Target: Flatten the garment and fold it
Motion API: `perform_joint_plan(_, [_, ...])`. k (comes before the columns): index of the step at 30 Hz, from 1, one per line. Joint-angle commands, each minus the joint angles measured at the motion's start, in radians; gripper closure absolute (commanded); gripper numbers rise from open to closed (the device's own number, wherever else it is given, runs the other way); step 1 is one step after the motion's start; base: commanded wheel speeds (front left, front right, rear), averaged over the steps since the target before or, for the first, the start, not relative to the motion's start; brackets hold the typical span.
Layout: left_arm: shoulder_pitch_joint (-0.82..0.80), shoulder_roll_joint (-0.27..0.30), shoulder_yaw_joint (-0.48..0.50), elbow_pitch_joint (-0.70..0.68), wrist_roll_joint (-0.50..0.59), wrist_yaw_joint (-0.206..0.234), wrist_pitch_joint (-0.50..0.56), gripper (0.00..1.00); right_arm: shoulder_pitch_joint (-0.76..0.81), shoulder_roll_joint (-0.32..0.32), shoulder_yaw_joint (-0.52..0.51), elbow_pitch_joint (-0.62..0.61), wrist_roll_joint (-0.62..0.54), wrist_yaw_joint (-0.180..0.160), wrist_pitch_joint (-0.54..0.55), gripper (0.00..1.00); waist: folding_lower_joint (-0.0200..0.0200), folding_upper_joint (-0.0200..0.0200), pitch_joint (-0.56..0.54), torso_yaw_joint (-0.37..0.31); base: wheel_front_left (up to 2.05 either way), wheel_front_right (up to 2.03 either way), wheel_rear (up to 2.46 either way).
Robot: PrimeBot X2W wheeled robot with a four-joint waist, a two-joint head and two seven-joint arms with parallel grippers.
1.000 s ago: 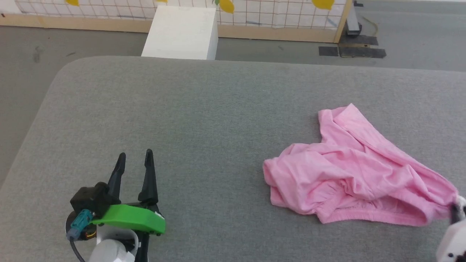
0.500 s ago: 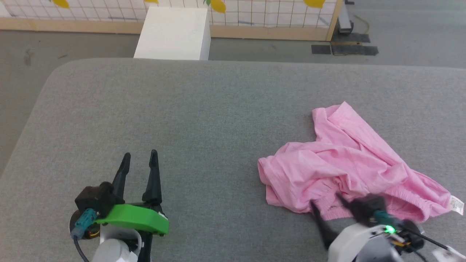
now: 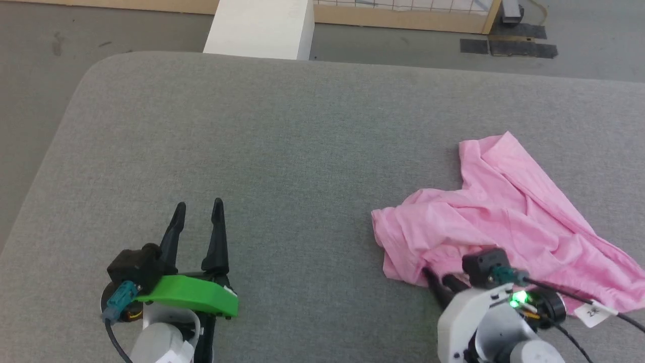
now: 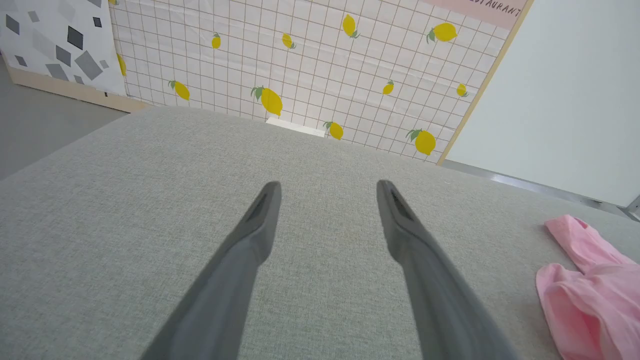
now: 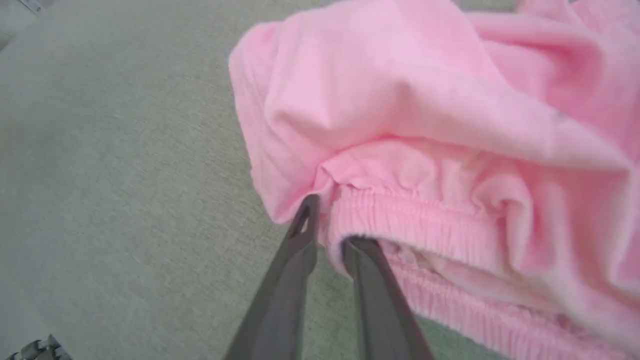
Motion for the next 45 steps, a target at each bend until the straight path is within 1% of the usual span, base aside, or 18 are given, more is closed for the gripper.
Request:
perform_joint_plan(1, [-0.017,-0.002,0.002,0.0,-0.012,0.004,-0.005,0.0,-0.036,0.0,0.017,-0.023,0.021,-0.001,-0.024,1.0,0.0,0.0,0.002,0.001,0.0,0.0,0.0])
perform_joint_plan(5, [-0.016,-0.002,0.013,-0.001,-0.01,0.007,-0.005,0.0,-0.133,0.0,0.101,-0.085,0.059,-0.001,-0.062,1.0,0.0,0.0,-0.004,-0.009,0.0,0.0,0.0])
perform_joint_plan(8, [-0.018,-0.002,0.02,-0.002,-0.009,0.008,-0.005,0.0,-0.244,0.0,0.17,-0.121,0.095,-0.001,-0.081,1.0,0.0,0.0,-0.009,-0.018,0.0,0.0,0.0])
perform_joint_plan(11, [-0.02,-0.002,0.023,-0.005,-0.008,0.008,-0.005,0.0,-0.395,0.0,0.242,-0.133,0.158,-0.001,-0.1,1.0,0.0,0.0,-0.012,-0.024,0.0,0.0,0.0])
perform_joint_plan(14, [-0.021,-0.002,0.02,-0.007,-0.007,0.008,-0.005,0.0,-0.542,0.0,0.278,-0.138,0.234,-0.001,-0.14,1.0,0.0,0.0,-0.012,-0.023,0.0,0.0,0.0])
perform_joint_plan(15, [-0.022,-0.002,0.017,-0.007,-0.007,0.008,-0.005,0.0,-0.591,0.0,0.278,-0.142,0.279,-0.001,-0.163,1.0,0.0,0.0,-0.012,-0.02,0.0,0.0,0.0])
perform_joint_plan(17, [-0.023,-0.002,0.012,-0.008,-0.008,0.008,-0.005,0.0,-0.676,0.0,0.269,-0.143,0.306,-0.001,-0.196,1.0,0.0,0.0,-0.01,-0.015,0.0,0.0,0.0])
perform_joint_plan(21, [-0.02,-0.002,0.007,-0.011,-0.009,0.01,-0.005,0.0,-0.768,0.0,0.183,-0.127,0.336,-0.001,-0.263,1.0,0.0,0.0,-0.007,-0.004,0.0,0.0,0.0])
perform_joint_plan(23, [-0.018,-0.002,0.004,-0.011,-0.012,0.012,-0.005,0.0,-0.762,0.0,0.123,-0.097,0.317,-0.001,-0.27,1.0,0.0,0.0,-0.007,0.002,0.0,0.0,0.0])
perform_joint_plan(25, [-0.016,-0.002,0.004,-0.014,-0.014,0.014,-0.005,0.0,-0.725,0.0,0.056,-0.054,0.267,-0.001,-0.256,1.0,0.0,0.0,-0.004,0.004,0.0,0.0,0.0])
perform_joint_plan(30, [-0.011,-0.002,0.003,-0.018,-0.015,0.015,-0.005,0.0,-0.527,0.0,-0.135,0.068,0.048,-0.001,-0.203,1.0,0.0,0.0,0.002,0.006,0.0,0.0,0.0])
perform_joint_plan(33, [-0.01,-0.002,0.001,-0.016,-0.015,0.015,-0.005,0.0,-0.397,0.0,-0.258,0.113,-0.027,-0.001,-0.188,1.0,0.0,0.0,0.001,0.006,0.0,0.0,0.0])
perform_joint_plan(36, [-0.009,-0.002,-0.001,-0.01,-0.012,0.013,-0.005,0.0,-0.28,0.0,-0.364,0.138,-0.064,-0.001,-0.178,1.0,0.0,0.0,-0.004,0.0,0.0,0.0,0.0])
perform_joint_plan(37, [-0.009,-0.002,-0.001,-0.009,-0.011,0.012,-0.005,0.0,-0.252,0.0,-0.386,0.141,-0.067,-0.001,-0.177,0.96,0.0,0.0,-0.006,-0.002,0.0,0.0,0.0])
perform_joint_plan(38, [-0.007,-0.002,0.001,-0.007,-0.01,0.012,-0.005,0.0,-0.221,0.0,-0.409,0.143,-0.065,-0.001,-0.177,0.35,0.0,0.0,-0.01,-0.007,0.0,0.0,0.0])
perform_joint_plan(39, [-0.005,-0.002,0.001,-0.006,-0.009,0.011,-0.005,0.0,-0.195,0.0,-0.427,0.144,-0.06,-0.001,-0.174,0.0,0.0,0.0,-0.013,-0.01,0.0,0.0,0.0])
perform_joint_plan(42, [0.0,-0.002,0.001,0.002,-0.005,0.008,-0.005,0.0,-0.116,0.0,-0.464,0.133,-0.028,-0.001,-0.172,0.0,0.0,0.0,-0.027,-0.022,0.0,0.0,0.0])
perform_joint_plan(45, [0.004,-0.002,0.0,0.008,-0.002,0.005,-0.005,0.0,-0.05,0.0,-0.458,0.107,0.018,-0.001,-0.179,0.0,0.0,0.0,-0.04,-0.031,0.0,0.0,0.0])
